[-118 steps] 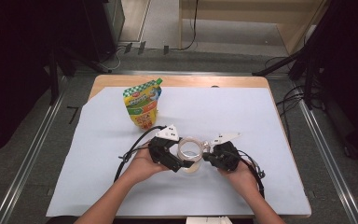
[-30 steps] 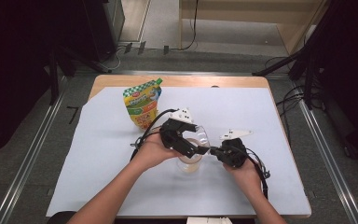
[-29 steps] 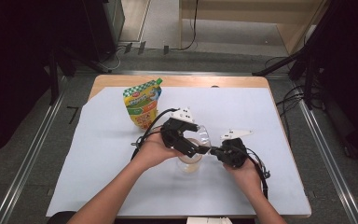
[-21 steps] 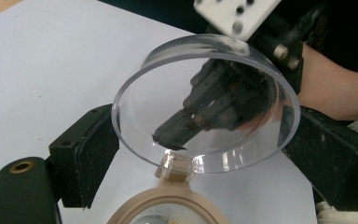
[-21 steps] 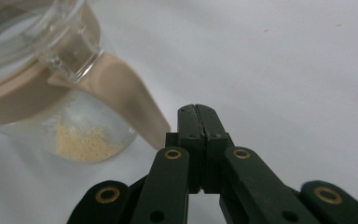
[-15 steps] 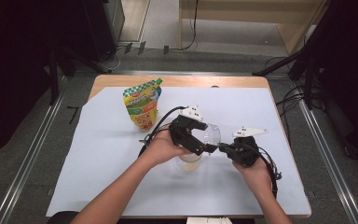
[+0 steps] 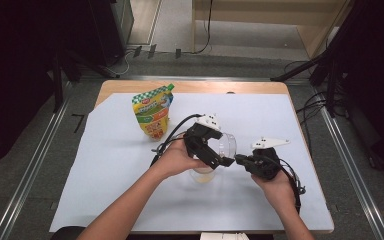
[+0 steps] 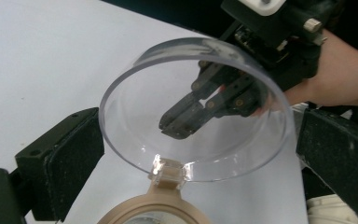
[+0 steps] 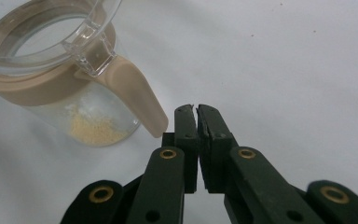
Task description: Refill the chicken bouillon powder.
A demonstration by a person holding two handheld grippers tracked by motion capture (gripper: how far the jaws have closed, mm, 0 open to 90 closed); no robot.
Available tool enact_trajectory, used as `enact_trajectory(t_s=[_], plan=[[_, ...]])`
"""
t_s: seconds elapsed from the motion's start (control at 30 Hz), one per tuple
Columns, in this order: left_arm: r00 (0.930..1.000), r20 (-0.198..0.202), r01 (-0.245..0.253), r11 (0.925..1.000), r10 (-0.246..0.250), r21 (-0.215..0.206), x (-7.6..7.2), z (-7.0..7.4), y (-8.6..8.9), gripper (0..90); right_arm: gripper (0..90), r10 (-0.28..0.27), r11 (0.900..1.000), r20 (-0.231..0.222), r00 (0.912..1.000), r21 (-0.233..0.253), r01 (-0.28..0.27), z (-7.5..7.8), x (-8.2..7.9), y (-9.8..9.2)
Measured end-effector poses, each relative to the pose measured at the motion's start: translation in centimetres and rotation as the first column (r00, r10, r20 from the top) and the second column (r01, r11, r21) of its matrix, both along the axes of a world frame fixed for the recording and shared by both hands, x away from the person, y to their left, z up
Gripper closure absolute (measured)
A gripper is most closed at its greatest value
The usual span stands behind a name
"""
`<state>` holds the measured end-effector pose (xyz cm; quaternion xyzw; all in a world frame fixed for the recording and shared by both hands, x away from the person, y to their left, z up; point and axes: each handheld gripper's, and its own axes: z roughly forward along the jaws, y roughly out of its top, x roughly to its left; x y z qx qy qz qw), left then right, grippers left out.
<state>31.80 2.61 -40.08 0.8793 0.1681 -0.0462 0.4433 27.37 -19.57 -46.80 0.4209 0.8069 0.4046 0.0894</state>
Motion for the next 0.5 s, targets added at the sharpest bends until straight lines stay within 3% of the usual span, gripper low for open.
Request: enact_trajectory(t_s=[0.3, 0.5], plan=[[0.9997, 0.024, 0.0, 1.0, -0.001, 0.008, -0.1, 0.4, 0.7, 0.5, 86.0, 0.008, 1.0, -0.001, 1.0, -0.009, -0.008, 0.0, -0.1, -0.1], [0.9994, 0.032, -0.016, 0.9997, 0.015, 0.019, -0.7, 1.1, 2.5, 0.5, 84.3, 0.019, 1.0, -0.003, 0.9998, -0.007, -0.019, 0.4, -0.8, -0.1]])
